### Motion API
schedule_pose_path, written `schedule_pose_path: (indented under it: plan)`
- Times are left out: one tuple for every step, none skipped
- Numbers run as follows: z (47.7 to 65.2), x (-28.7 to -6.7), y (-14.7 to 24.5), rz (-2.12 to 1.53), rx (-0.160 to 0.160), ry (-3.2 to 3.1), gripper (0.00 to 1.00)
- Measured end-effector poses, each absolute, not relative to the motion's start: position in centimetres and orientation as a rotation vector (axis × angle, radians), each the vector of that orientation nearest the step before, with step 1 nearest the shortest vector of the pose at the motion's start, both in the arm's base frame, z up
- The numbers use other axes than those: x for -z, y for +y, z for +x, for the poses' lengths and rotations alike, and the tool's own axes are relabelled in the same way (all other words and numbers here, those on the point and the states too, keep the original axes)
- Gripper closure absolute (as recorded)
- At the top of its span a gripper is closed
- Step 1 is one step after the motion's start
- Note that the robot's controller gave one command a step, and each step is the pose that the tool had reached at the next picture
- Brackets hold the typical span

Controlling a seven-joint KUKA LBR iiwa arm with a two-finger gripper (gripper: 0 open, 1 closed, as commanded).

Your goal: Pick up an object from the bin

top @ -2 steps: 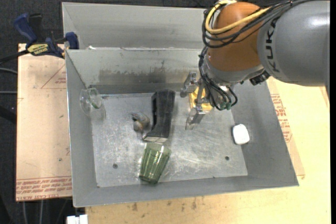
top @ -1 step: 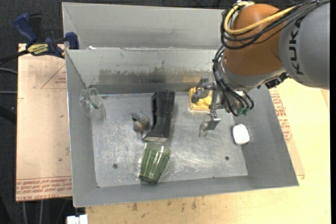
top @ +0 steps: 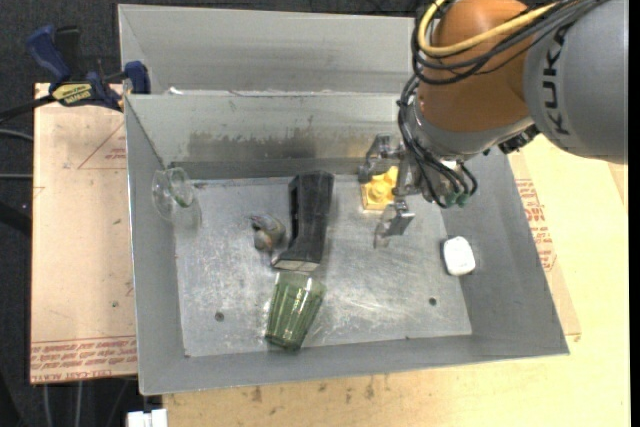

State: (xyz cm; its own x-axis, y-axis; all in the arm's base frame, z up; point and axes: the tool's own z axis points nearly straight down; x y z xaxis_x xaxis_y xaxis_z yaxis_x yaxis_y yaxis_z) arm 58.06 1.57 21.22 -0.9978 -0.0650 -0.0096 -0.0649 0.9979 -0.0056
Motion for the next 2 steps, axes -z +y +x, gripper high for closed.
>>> schedule_pose_path:
  plan:
    - [57.9, -15.1, 6.5, -0.218, -0.002, 3.127, 0.0]
    - [60.1, -14.3, 7.5, -0.179, -0.003, 3.147, 0.0]
